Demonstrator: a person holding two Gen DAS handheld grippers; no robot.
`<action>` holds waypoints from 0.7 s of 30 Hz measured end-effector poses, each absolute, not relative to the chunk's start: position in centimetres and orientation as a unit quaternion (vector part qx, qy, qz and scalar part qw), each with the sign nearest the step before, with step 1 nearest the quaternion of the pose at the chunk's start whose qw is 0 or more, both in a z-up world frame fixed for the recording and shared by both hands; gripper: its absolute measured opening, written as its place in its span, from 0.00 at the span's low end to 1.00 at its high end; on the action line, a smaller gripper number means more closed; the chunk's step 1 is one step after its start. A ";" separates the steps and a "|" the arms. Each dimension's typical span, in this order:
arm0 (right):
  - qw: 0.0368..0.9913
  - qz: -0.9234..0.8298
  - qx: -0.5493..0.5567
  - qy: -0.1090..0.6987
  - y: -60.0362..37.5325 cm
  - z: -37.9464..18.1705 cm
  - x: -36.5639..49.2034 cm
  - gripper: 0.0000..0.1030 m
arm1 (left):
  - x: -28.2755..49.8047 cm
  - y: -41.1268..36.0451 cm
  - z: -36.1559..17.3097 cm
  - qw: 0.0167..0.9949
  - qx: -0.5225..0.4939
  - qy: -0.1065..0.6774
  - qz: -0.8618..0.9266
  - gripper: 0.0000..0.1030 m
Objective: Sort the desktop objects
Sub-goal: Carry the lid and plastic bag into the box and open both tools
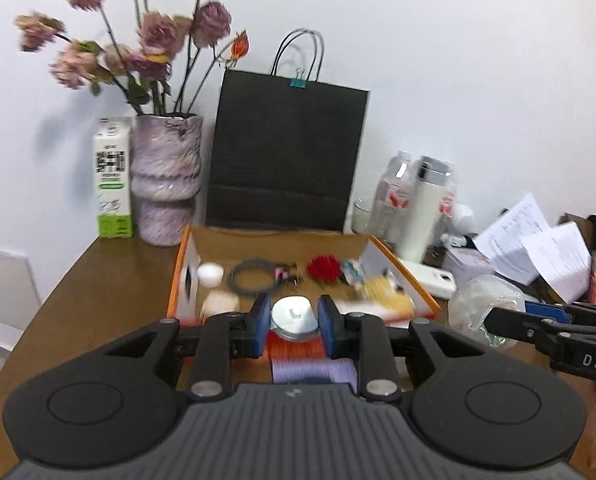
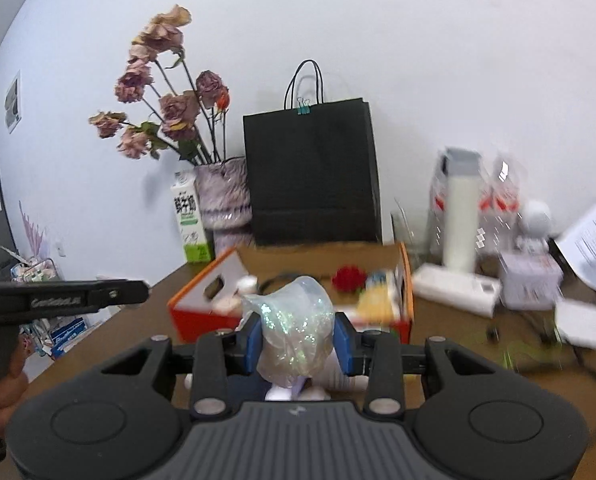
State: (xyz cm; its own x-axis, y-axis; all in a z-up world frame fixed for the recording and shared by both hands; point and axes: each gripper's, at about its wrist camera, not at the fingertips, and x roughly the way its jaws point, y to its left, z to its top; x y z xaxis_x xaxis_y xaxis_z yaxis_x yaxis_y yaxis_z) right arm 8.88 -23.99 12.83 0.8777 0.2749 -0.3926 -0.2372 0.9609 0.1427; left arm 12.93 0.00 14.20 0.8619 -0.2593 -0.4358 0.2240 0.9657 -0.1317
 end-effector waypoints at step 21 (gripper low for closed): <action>0.858 0.105 -0.046 0.501 -19.4 4.4 39.0 0.46 | 42.4 -4.5 4.4 0.878 -0.001 0.472 -0.075 0.35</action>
